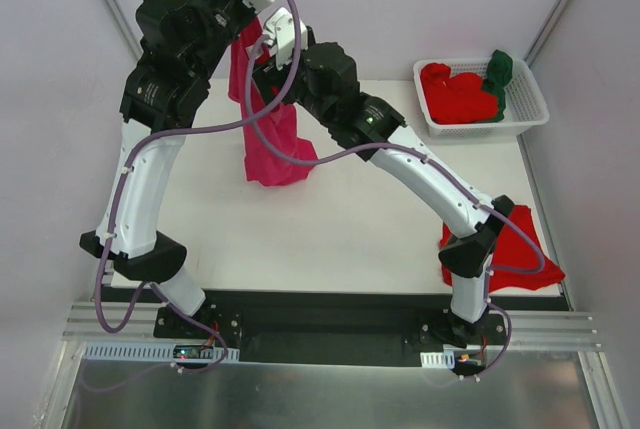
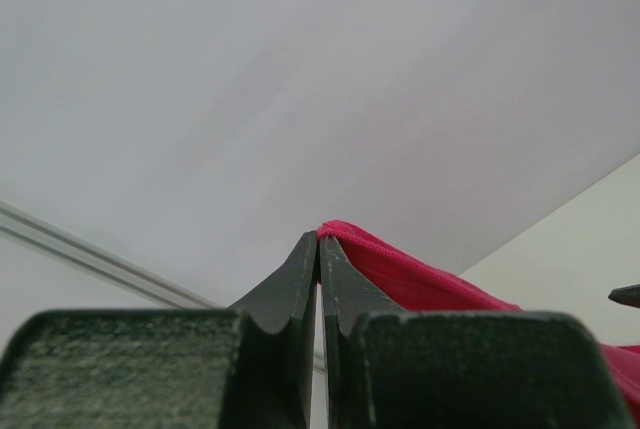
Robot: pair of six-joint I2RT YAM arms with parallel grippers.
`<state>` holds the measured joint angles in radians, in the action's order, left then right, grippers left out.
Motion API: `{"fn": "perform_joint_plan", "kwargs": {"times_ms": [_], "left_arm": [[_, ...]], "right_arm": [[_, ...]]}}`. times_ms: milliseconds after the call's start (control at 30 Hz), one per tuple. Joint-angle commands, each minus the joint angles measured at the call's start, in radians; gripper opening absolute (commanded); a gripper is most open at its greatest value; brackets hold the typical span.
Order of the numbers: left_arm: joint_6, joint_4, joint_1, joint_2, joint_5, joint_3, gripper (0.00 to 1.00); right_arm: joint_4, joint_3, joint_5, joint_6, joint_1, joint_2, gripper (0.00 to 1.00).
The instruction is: Fold and stack the t-shirts
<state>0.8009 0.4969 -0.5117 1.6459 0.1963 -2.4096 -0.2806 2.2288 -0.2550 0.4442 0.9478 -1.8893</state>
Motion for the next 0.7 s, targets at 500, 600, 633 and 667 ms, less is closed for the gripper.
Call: {"fn": "perform_joint_plan", "kwargs": {"times_ms": [500, 600, 633, 667], "left_arm": [[0.026, -0.073, -0.013, -0.024, 0.026, -0.008, 0.00], [0.023, -0.075, -0.013, -0.021, 0.025, -0.011, 0.00], [0.024, -0.074, -0.013, -0.018, 0.025, -0.010, 0.00], [0.024, -0.075, -0.013, -0.017, 0.025, -0.011, 0.00]], "right_arm": [[0.055, 0.057, 0.034, -0.007, -0.034, 0.005, 0.78], [0.049, 0.046, 0.030, -0.010, -0.032, 0.022, 0.78], [0.046, 0.048, 0.028, -0.009, -0.032, 0.025, 0.78], [0.040, 0.048, 0.028, -0.013, -0.032, 0.029, 0.78]]}}
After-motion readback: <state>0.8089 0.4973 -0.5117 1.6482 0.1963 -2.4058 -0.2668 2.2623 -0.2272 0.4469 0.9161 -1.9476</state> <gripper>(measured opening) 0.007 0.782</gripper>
